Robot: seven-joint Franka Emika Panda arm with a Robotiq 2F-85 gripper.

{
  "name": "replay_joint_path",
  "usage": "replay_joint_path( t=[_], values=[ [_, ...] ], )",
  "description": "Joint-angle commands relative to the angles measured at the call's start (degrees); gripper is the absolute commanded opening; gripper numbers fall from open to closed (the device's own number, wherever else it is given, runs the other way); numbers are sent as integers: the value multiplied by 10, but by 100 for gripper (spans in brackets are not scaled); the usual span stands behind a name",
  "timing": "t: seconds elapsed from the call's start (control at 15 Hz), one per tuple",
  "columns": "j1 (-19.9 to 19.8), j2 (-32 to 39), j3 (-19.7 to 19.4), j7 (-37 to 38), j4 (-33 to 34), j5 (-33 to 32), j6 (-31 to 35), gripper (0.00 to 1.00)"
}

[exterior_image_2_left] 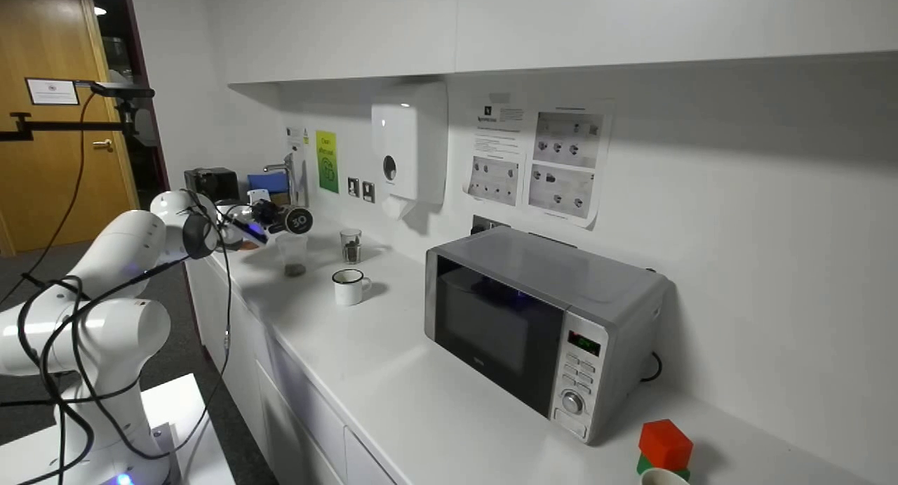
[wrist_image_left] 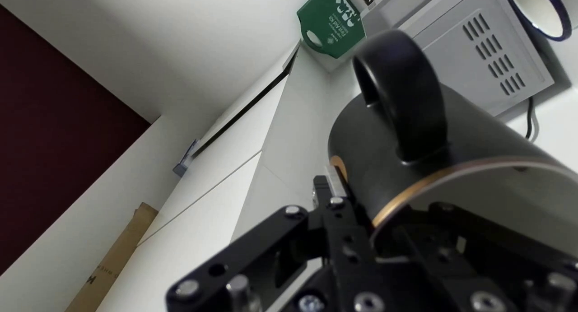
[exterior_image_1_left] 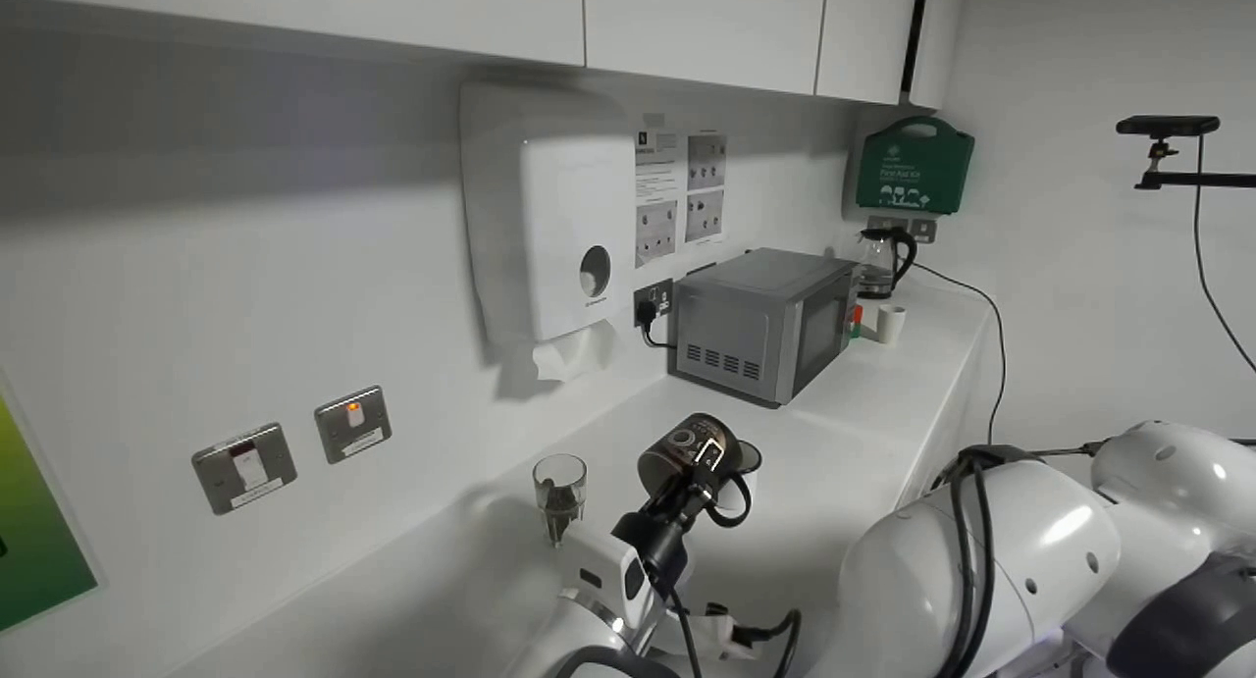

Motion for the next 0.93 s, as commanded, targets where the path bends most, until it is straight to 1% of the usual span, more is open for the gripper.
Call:
replay_joint_path(
  t=[0.0, 0.87],
  values=[
    [6, 16, -19, -46, 30, -29, -22, 2],
    [3, 25, -34, -95, 35, -62, -23, 2]
  ],
)
